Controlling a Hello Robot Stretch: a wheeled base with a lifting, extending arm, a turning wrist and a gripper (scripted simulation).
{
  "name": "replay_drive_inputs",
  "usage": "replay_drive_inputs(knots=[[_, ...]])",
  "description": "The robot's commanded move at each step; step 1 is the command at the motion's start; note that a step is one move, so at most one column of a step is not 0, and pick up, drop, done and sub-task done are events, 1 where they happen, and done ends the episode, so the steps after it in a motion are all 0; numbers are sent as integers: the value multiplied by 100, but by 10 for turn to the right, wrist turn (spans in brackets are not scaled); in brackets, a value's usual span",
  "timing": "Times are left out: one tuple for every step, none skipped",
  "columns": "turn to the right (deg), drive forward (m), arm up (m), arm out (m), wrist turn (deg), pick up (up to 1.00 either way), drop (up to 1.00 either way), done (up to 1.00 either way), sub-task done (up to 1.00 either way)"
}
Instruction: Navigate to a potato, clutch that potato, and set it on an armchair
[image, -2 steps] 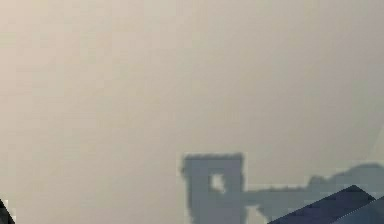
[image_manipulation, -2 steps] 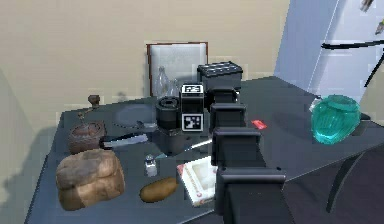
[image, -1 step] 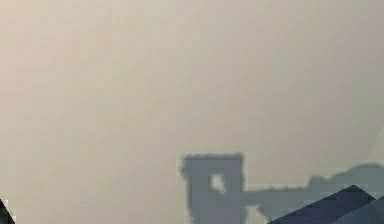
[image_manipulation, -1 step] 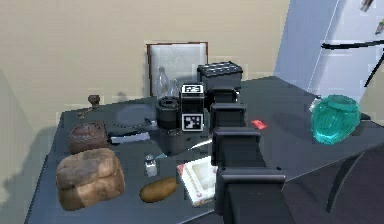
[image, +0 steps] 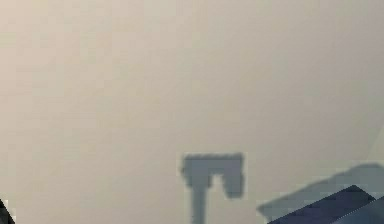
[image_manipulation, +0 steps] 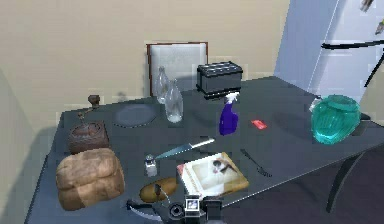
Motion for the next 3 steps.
replay_drive_inputs(knots=[[0,0,0,0,0,100,0,0,0],[0,0,10,0,0,0,0,0,0],[0,0,18,0,0,0,0,0,0]])
